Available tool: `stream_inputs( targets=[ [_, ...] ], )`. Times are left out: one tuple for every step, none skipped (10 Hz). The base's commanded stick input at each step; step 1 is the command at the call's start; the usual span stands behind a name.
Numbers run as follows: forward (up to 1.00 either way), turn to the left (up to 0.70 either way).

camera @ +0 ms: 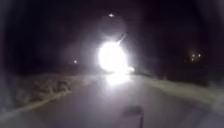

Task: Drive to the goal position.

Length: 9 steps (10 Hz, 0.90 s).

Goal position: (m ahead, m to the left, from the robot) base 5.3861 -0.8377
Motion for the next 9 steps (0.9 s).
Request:
stream_inputs(
  targets=[
    [1.0,0.07],
    [1.0,0.06],
    [1.0,0.06],
    [1.0,0.05],
    [1.0,0.05],
    [1.0,0.04],
    [1.0,0.04],
    [1.0,0.03],
    [1.0,0.01]
  ],
)
